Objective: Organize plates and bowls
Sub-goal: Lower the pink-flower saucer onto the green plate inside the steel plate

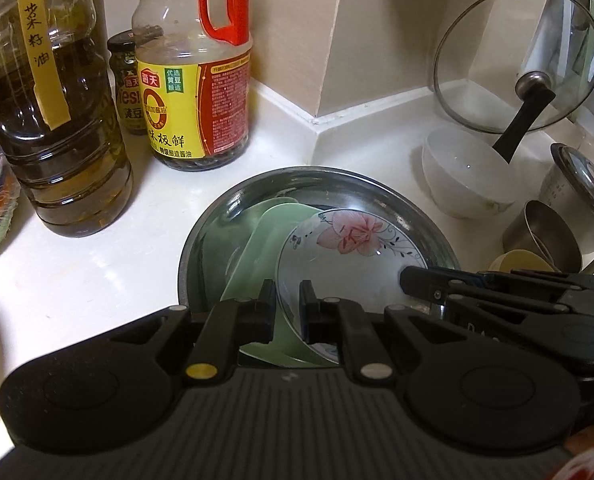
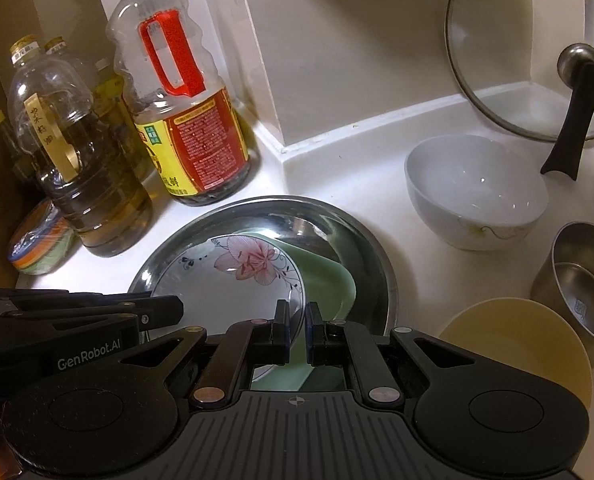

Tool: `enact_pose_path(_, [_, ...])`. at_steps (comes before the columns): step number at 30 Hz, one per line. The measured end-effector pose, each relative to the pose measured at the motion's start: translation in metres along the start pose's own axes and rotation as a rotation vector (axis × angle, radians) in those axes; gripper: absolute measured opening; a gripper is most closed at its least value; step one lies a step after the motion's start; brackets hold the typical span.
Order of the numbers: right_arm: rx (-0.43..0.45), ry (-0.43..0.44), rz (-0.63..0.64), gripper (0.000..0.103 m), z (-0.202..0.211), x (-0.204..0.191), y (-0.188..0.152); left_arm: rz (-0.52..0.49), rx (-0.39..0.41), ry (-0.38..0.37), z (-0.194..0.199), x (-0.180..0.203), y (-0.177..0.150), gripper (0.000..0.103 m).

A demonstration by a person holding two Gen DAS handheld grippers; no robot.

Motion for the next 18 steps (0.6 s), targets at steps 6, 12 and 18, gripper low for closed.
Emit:
enact_pose_path(6, [-0.011,-0.008,0.002,0.007,-0.007,0.0,0.0,0.009,-0.015,-0.002,-0.008,-0.003,-0.001,0.01])
enact_pose_path(12, [-0.027,-0.018,0.001,0.007,-0.014,0.001,-0.002,0.016,-0.032,-0.008,-0.015,-0.004,-0.004,0.01])
enact_pose_path(18, [-0.037,-0.029,-0.001,0.007,-0.02,0.002,-0.001,0.016,-0.042,-0.014,-0.021,-0.004,-0.005,0.01])
Point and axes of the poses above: each gripper's, at about its wrist camera, not at the fingertips, and z roughly against the way its jaws point, x to its right, y to its top, the point moved 9 cm from there along -z, roughly the way its jaws point, and after that the axes turned 14 degrees about -z, right-handed, at the moved point
